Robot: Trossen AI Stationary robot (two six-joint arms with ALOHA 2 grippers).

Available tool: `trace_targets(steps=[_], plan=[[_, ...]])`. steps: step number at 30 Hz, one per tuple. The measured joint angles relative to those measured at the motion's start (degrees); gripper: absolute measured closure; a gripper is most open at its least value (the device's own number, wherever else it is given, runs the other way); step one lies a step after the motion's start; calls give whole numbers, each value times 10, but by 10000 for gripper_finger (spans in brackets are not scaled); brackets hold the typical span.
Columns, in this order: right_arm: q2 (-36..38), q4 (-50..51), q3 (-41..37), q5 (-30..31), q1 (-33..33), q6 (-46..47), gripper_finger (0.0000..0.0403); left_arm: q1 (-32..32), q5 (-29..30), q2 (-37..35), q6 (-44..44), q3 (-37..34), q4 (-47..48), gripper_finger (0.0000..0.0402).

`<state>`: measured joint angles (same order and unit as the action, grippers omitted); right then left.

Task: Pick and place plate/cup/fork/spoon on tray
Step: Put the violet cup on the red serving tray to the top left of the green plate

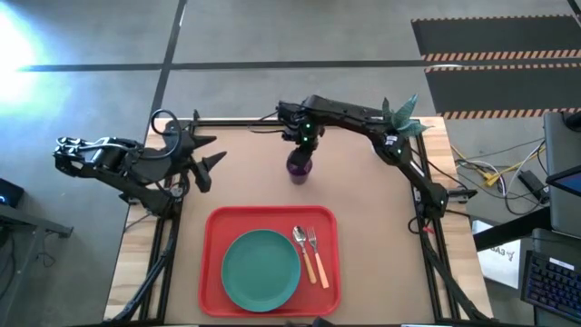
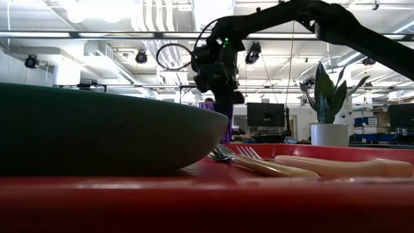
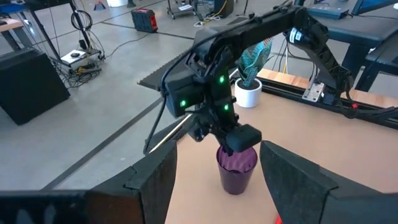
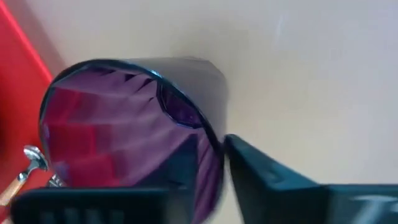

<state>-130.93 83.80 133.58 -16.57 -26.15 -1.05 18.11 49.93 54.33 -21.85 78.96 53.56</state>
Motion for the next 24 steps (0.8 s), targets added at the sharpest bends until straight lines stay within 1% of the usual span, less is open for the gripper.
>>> trace_targets(steps=[1, 2, 3, 7, 11, 16, 18, 20, 21, 24], plan=[[6, -1, 0, 0, 0, -5, 366, 0, 0, 0, 0, 0, 0, 189], [12, -1, 2, 0, 0, -11, 379, 0, 0, 0, -1, 0, 0, 189], [17, -1, 5, 1, 1, -11, 384, 0, 0, 0, -1, 0, 0, 189], [50, -16, 13, 1, 6, 3, 393, 0, 0, 0, -1, 0, 0, 189], [104, -65, 14, -5, 22, 51, 394, 0, 0, 0, -2, 0, 0, 189], [163, -146, 14, -79, 68, 98, 394, 0, 0, -2, -2, 0, 21, 189], [177, -185, 14, -93, 94, 116, 394, 0, 0, -4, -3, 0, 29, 189], [183, -221, 14, -98, 120, 137, 394, 0, 0, -6, -3, 0, 29, 189], [184, -237, 14, -110, 131, 145, 394, 0, 0, -6, -3, 0, 29, 189], [174, -274, 14, -172, 162, 164, 394, 0, -1, -8, -3, 0, 32, 189]])
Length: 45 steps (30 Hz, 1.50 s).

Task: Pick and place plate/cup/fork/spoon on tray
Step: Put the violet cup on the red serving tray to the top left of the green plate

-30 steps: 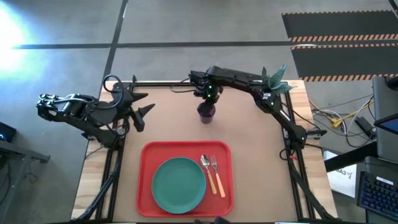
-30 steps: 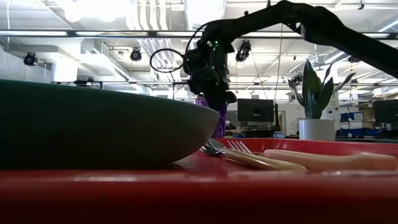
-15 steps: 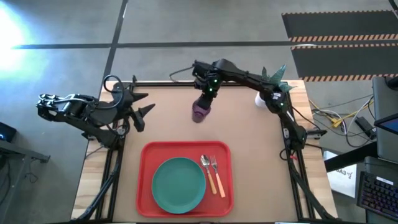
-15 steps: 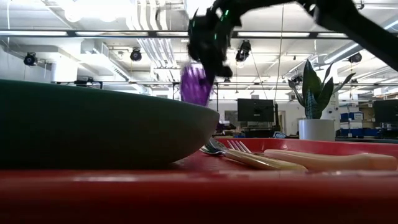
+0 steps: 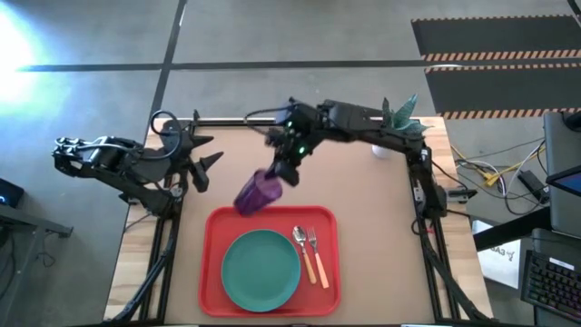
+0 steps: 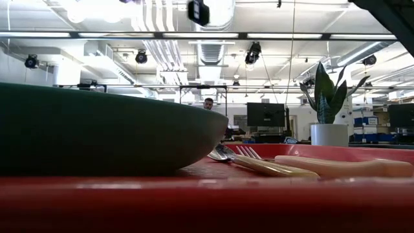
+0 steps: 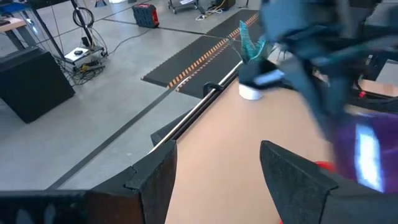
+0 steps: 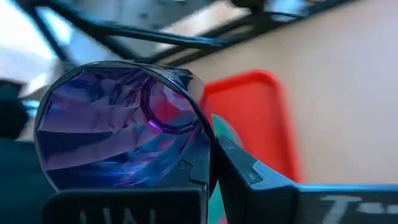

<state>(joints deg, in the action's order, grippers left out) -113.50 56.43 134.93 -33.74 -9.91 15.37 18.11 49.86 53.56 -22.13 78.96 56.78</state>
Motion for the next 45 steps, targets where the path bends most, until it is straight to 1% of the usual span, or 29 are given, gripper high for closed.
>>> trace_targets(steps=[2, 5, 8, 12, 14, 16, 18, 22, 26, 30, 35, 42, 45], plan=[[-13, -26, 0, -13, 18, 13, 394, 0, -1, -5, 0, 0, 12, 189], [-34, -31, 0, -15, 36, 19, 394, 0, -1, -20, 0, 0, 43, 189], [-50, -32, -1, -3, 41, 21, 394, 0, -2, -44, -7, 1, 70, 189], [-57, -38, -1, 0, 43, 27, 394, 0, -2, -92, -65, 1, 146, 189], [-57, -52, -1, 5, 43, 28, 394, 0, -2, -118, -115, 1, 196, 189], [-55, -63, 0, 7, 43, 28, 394, 0, -2, -144, -159, -8, 238, 189], [-52, -72, 0, 8, 43, 28, 394, 0, -4, -175, -190, -27, 256, 189], [-47, -86, 0, 8, 43, 32, 394, 0, -43, -228, -215, -103, 244, 189], [-50, -87, 0, 8, 43, 34, 394, 0, -59, -282, -257, -190, 224, 189], [-65, -89, 0, 3, 43, 43, 394, 0, -68, -317, -271, -256, 180, 189], [-111, -88, 0, 3, 44, 43, 394, 0, -64, -353, -267, -281, 141, 189], [-184, -97, 0, 25, 43, 42, 394, 0, -64, -367, -255, -284, 140, 189], [-198, -110, 0, 26, 43, 42, 394, 0, -64, -366, -252, -285, 138, 189]])
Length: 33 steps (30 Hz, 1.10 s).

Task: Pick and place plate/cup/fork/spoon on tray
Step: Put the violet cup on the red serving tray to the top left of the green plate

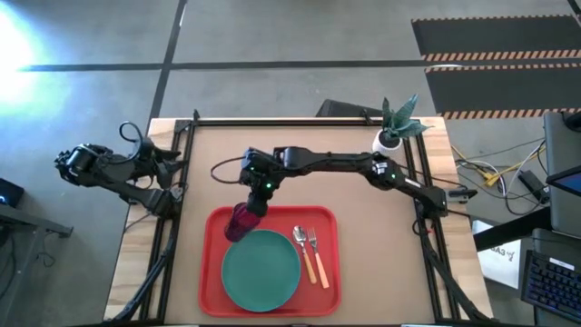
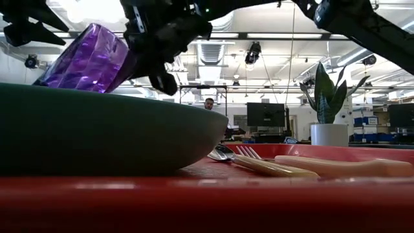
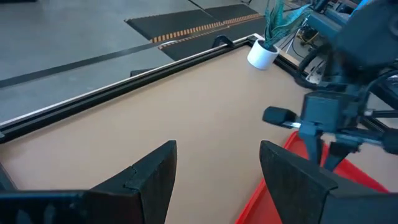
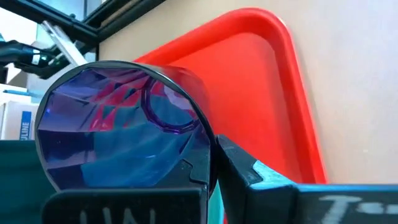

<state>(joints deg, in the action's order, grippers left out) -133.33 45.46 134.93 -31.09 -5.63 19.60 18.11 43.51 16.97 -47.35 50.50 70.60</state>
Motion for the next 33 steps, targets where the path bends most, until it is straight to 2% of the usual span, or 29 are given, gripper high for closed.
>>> trace_targets(steps=[5, 14, 19, 21, 24, 27, 33], plan=[[16, -19, 0, -3, 1, -9, 394, 0, 0, 1, 3, -8, 4, 189], [100, -43, 1, -3, 0, -33, 394, 0, -2, 1, -3, -17, 3, 189], [151, -27, 1, 24, -3, -70, 394, 0, -50, 21, -3, -51, -34, 189], [177, -4, 1, 46, -8, -84, 394, 0, -73, 40, -3, -83, -77, 189], [214, 46, 1, 117, -16, -99, 394, 0, -110, 81, -3, -135, -154, 189], [248, 85, 1, 169, -21, -103, 394, 0, -141, 133, -25, -175, -177, 197], [305, 106, 1, 192, -19, -107, 394, 0, -250, 258, -78, -211, -200, 240]])
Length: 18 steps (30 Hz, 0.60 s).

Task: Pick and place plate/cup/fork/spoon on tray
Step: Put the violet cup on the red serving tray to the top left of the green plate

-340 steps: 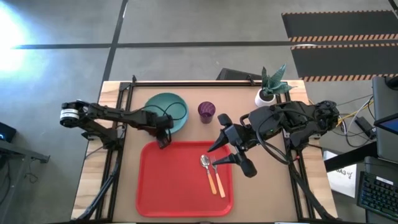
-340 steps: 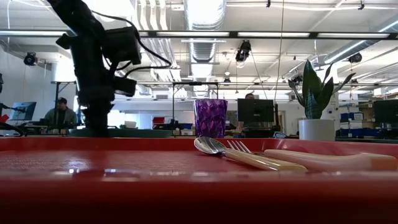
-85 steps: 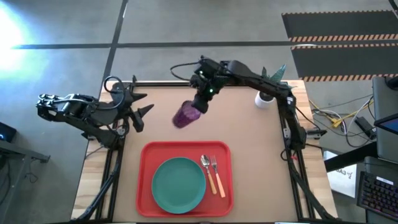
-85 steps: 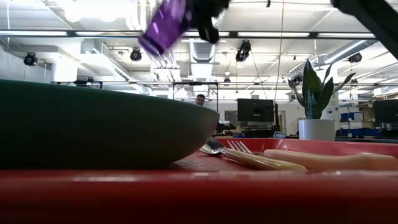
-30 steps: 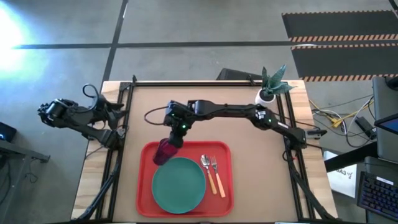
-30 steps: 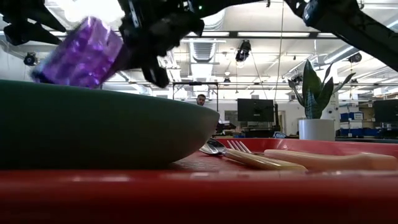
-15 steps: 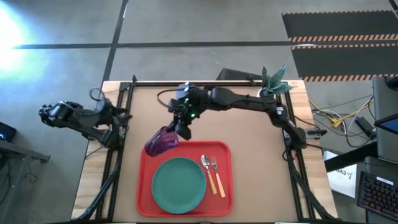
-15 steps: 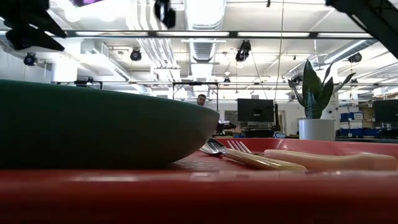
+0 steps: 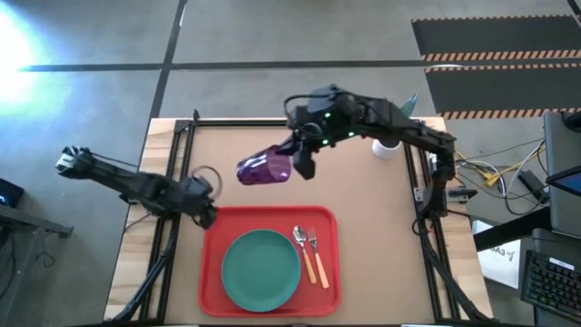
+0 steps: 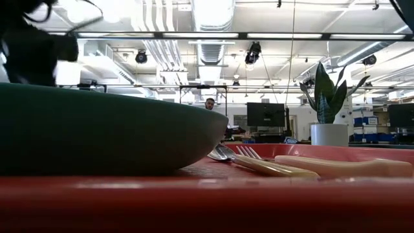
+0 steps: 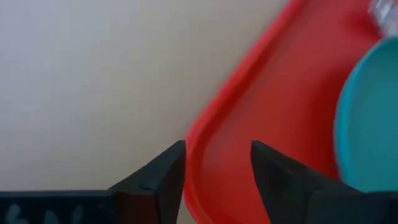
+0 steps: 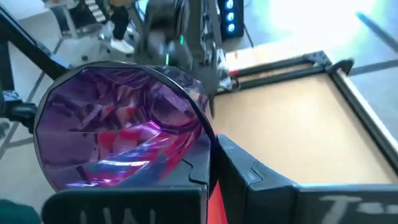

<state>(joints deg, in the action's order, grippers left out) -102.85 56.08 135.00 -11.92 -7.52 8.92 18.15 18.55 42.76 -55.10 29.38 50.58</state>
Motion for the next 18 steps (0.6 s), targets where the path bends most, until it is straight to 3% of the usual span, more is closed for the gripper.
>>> trace_targets(steps=[9, 18], plan=[[27, 12, 0, 5, 0, -1, 394, 0, -71, 179, 32, -8, -133, 332], [26, 43, 0, 4, 0, -6, 394, -7, -69, 310, 31, 5, -169, 396]])
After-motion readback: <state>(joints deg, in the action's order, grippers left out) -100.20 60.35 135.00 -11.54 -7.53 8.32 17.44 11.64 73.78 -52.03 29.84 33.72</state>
